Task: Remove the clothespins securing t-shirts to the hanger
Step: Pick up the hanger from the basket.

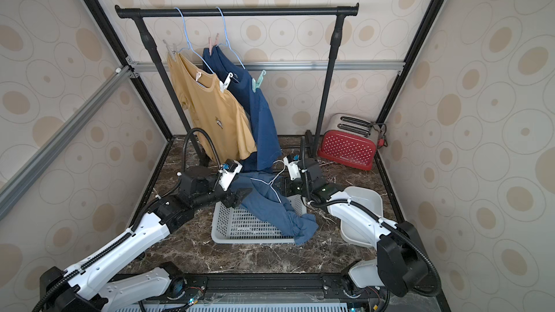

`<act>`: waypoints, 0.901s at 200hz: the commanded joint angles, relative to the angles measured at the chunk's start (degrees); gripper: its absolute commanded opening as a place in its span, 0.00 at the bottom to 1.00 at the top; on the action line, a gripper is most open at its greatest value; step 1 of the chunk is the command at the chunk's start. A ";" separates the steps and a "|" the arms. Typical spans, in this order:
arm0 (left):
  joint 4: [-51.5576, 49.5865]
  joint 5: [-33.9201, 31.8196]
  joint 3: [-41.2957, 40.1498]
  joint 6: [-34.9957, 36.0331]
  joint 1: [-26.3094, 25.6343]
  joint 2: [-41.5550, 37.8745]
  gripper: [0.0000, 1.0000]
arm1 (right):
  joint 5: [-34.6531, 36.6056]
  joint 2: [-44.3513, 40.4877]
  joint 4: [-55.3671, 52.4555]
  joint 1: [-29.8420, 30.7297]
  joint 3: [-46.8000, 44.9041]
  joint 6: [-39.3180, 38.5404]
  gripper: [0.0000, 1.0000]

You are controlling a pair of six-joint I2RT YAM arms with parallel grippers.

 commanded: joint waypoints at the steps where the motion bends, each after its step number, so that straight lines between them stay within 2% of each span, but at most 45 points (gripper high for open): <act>1: -1.82 -0.80 1.40 -1.22 0.51 -0.16 0.76 | -4.72 2.99 9.09 -0.83 -1.19 4.20 0.49; 99: -4.07 -1.14 2.34 -1.48 1.09 0.16 0.77 | -11.32 11.88 14.58 -1.26 0.98 6.06 0.47; 131: -4.41 -1.53 2.72 -1.32 1.60 0.38 0.77 | -13.53 12.31 18.64 -1.17 0.18 7.28 0.39; 180: -5.79 -3.29 3.51 -0.17 2.30 0.11 0.77 | -15.58 12.20 22.10 -1.16 -0.76 8.48 0.23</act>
